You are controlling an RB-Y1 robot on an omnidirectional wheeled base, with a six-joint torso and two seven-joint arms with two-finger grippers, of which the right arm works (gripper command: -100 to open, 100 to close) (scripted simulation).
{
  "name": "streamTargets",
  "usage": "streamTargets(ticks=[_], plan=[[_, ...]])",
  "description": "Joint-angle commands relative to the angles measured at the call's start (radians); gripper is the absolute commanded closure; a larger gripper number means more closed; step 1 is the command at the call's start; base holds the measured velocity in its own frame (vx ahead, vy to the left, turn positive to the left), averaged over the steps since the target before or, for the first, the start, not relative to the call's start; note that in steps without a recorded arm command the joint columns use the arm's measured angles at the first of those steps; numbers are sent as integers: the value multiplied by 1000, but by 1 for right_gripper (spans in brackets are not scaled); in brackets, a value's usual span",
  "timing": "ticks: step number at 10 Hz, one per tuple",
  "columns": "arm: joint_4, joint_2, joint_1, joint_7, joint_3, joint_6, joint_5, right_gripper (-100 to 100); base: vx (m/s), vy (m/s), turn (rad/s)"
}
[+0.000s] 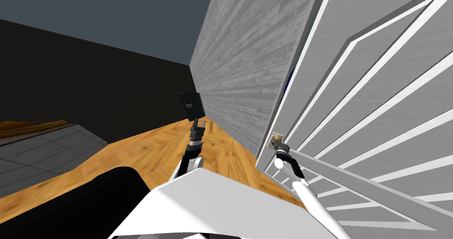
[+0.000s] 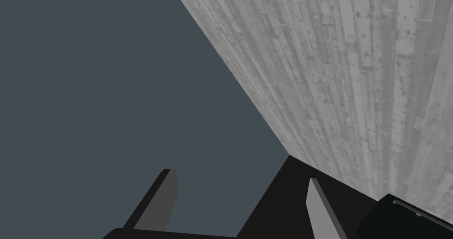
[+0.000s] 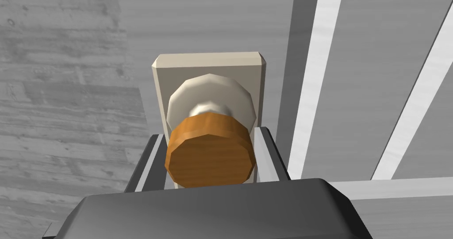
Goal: Pull the door open
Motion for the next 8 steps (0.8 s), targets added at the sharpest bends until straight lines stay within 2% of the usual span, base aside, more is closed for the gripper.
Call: streamTargets(ticks=[1,5,6,7,8], plan=[[-7,-13,10,-30,25,4,-2,100,-229,-75,163],[-33,-47,30,-86,71,13,-7,100,-245,-55,164],[-25,-44,28,-78,64,11,-6,100,-103,-13,36],[-36,-53,36,-96,86,14,-4,100,-192,-41,91],[-39,-56,38,-100,92,14,-3,100,-226,-61,103]])
